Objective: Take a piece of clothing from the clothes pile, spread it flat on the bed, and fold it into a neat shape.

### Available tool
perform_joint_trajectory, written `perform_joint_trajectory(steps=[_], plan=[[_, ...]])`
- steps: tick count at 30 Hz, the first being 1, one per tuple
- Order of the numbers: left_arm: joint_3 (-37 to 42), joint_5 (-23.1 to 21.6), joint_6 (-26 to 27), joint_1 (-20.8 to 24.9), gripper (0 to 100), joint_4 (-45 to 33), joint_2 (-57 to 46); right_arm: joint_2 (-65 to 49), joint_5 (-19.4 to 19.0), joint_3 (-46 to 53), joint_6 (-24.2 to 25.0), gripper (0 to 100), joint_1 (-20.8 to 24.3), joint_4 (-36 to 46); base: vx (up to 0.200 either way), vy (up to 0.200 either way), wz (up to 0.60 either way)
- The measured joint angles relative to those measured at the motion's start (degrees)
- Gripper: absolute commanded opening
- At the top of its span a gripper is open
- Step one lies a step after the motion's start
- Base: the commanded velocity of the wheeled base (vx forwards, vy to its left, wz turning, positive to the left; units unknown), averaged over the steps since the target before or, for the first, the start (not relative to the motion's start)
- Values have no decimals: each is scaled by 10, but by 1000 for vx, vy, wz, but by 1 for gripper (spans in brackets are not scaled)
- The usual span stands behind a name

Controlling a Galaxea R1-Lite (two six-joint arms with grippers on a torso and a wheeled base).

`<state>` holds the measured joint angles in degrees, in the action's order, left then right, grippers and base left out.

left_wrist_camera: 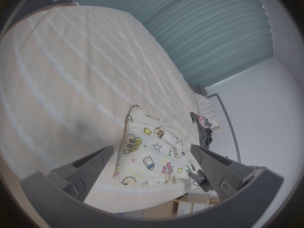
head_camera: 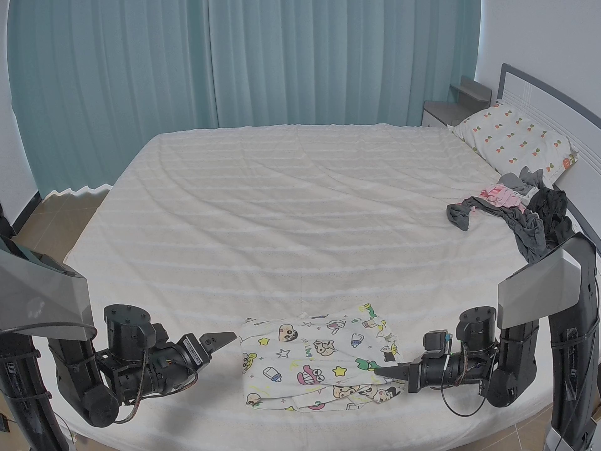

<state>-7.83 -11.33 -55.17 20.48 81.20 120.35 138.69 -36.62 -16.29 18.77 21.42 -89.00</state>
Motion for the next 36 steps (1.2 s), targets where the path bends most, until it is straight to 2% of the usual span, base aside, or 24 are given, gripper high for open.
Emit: perform_joint_trajectory(steps=[12, 13, 24, 31, 36], plan=[[0, 1, 0, 1, 100, 0, 0, -6, 1, 47, -4, 0, 2, 0, 0, 0, 0], [0, 1, 0, 1, 100, 0, 0, -4, 1, 50, -5, 100, 4, 0, 0, 0, 0], [0, 1, 1, 0, 100, 0, 5, 1, 17, 63, -5, 100, 6, 0, 0, 0, 0], [-1, 0, -1, 0, 100, 0, 8, -21, 22, 54, -5, 100, -36, 0, 0, 0, 0], [-1, -5, -1, 0, 100, 0, 9, -35, 25, 3, 0, 100, -54, 14, 0, 0, 0]])
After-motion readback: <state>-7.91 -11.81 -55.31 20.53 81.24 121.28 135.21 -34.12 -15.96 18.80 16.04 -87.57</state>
